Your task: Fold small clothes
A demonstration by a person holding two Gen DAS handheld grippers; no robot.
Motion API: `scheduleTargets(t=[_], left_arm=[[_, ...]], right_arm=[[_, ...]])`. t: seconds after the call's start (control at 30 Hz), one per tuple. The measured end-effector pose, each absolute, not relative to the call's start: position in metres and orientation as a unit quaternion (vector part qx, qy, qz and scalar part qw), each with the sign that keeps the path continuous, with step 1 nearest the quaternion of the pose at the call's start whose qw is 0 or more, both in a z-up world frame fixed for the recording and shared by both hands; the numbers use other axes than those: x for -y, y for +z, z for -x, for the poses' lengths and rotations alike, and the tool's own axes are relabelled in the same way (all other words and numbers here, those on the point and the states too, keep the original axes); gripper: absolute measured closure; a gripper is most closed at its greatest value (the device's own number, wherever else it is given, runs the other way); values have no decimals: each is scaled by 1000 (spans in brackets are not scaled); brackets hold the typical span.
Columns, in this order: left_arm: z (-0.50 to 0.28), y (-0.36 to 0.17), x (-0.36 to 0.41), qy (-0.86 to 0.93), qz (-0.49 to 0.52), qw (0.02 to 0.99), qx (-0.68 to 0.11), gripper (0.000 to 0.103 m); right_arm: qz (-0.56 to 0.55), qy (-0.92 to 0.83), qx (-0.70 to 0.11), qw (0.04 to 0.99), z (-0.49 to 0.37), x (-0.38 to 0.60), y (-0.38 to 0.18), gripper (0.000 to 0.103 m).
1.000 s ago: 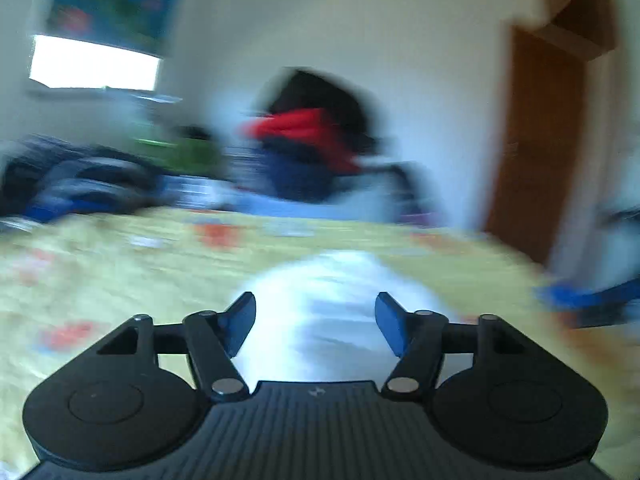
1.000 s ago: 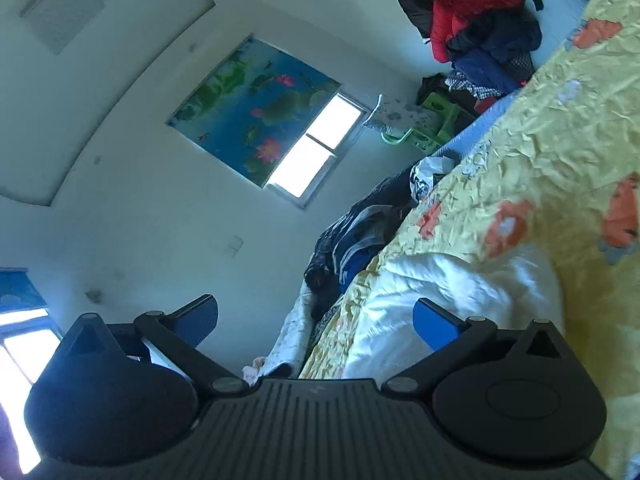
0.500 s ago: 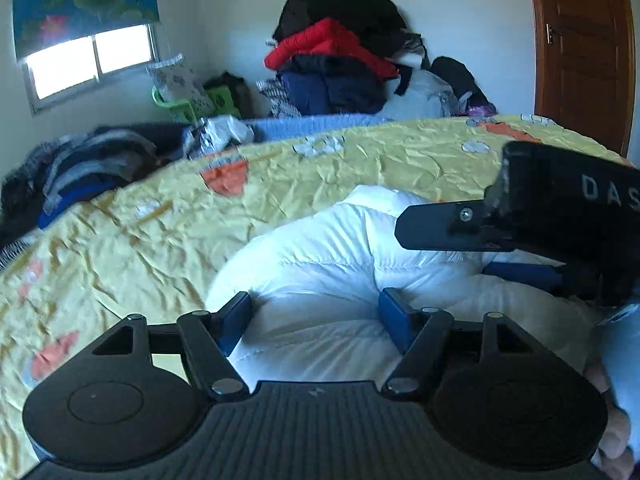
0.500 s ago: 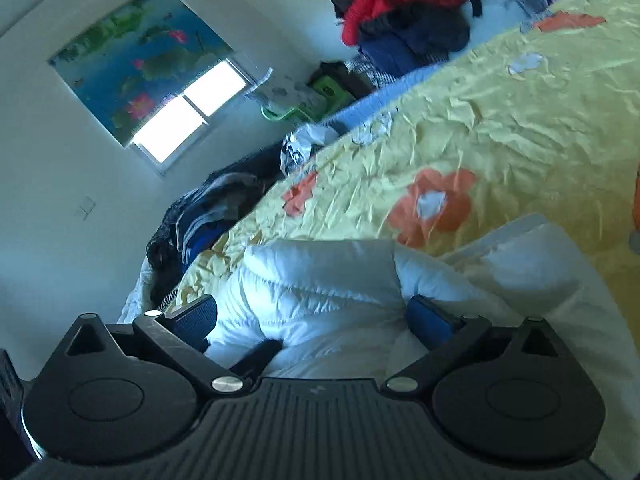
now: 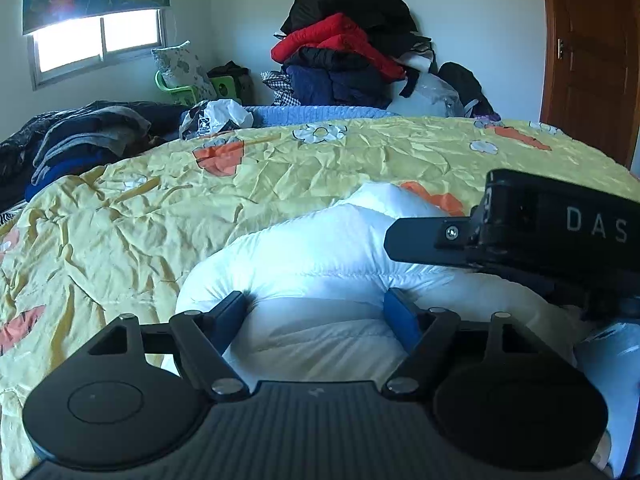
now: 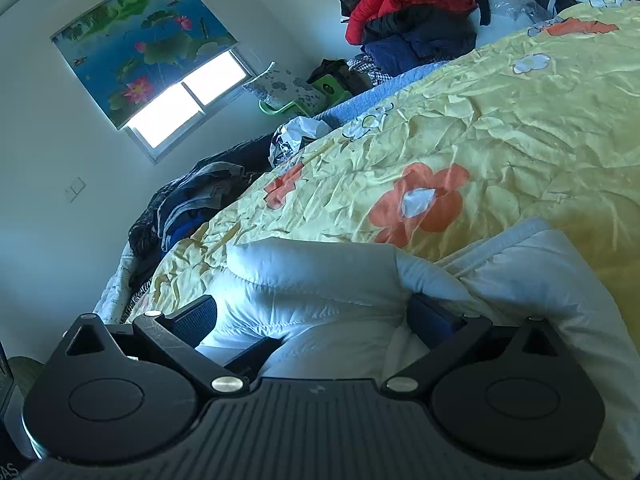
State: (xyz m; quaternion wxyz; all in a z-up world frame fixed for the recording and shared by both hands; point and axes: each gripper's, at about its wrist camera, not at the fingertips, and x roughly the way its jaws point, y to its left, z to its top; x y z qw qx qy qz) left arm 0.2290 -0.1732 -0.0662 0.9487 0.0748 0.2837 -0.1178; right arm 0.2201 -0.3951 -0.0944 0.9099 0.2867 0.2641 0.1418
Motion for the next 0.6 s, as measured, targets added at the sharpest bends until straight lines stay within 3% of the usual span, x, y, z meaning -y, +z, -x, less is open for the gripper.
scheduleTargets(t=[0.47,0.6], left_arm=[[-225,-67,172,-116,-79,951,-275,27],[-217,-45,137,-144,1,953,-265,26]], right_arm=[[-286,142,-261,911,-217,395,-94,2],[-323,139,-292,889,-213,405,-79,0]])
